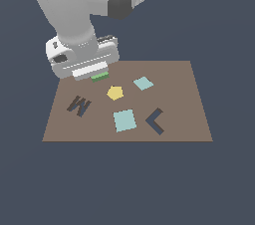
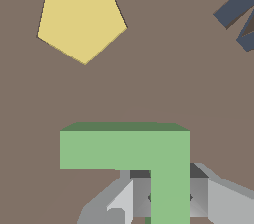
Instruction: Insert a designated object into the corresponding slot on a board.
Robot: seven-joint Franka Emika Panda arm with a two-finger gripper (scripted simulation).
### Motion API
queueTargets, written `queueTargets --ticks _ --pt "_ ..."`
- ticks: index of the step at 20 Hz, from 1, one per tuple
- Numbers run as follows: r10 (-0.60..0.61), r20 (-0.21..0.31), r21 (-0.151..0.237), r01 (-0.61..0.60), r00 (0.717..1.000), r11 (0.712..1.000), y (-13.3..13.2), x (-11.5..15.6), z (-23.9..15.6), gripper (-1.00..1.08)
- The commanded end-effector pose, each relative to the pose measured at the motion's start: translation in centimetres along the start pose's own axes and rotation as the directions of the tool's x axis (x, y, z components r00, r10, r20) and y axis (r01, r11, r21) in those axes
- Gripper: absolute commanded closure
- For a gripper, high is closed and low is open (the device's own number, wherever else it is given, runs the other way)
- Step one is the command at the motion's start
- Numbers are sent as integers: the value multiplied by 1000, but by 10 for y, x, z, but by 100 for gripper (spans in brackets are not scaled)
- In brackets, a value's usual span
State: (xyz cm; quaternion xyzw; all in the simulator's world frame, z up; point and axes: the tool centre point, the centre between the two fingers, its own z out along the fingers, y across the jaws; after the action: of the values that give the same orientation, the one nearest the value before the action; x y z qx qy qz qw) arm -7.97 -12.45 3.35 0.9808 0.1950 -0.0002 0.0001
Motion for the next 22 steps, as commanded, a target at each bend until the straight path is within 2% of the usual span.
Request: queueTargets --ticks 1,8,13,17,22 --pt "26 0 0 -26 1000 1000 -6 2 0 108" --pt "136 -1 0 -136 991 991 -28 13 -1 108" --pt "243 -1 0 -243 970 970 -49 27 -2 108" --pt "344 -1 0 -344 939 939 -68 42 -2 108" --pt "473 -1 0 -473 881 881 -90 65 -3 108"
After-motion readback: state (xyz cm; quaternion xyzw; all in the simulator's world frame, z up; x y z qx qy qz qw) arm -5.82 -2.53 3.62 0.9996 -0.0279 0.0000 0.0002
